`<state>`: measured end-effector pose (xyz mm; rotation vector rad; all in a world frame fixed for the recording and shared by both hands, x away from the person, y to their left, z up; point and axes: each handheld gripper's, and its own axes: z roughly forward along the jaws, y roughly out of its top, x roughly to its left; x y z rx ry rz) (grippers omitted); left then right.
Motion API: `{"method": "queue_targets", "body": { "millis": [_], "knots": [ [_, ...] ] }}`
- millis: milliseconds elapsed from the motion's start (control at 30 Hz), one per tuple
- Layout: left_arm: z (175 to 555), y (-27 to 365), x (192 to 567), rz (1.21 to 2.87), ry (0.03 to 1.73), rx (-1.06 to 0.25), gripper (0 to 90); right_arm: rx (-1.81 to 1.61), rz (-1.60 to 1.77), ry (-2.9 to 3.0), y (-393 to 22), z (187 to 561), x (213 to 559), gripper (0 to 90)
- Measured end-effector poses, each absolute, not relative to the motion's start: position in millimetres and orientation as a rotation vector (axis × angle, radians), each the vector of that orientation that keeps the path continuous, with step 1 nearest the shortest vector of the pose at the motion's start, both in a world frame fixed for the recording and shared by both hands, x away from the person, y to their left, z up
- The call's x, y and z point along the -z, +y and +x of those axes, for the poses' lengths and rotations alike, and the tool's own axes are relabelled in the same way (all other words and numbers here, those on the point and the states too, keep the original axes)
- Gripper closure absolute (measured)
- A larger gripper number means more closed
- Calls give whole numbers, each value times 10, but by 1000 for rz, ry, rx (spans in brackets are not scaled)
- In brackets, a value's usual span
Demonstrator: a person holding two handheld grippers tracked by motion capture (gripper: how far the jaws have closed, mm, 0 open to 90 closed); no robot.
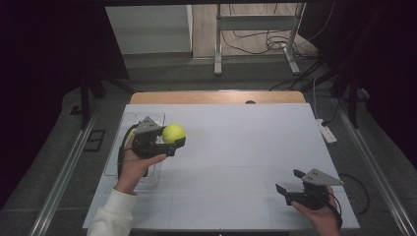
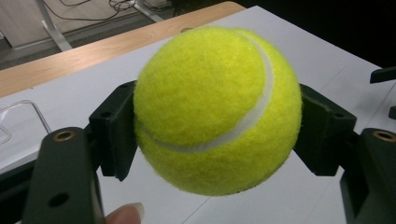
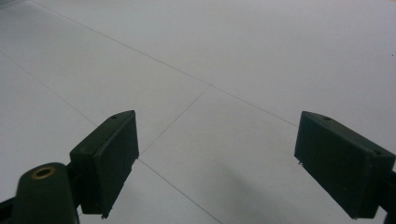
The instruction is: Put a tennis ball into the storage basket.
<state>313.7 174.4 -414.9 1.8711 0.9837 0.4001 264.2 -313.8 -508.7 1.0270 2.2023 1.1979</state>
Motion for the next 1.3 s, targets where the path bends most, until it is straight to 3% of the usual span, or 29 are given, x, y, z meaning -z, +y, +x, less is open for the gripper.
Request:
{"method": "queue_targets", "body": {
  "millis": [1300],
  "knots": [
    [3174, 1994, 4168, 1822, 1084, -488, 266, -1197, 1029, 2199, -3143, 2640, 5083, 141]
  ]
}}
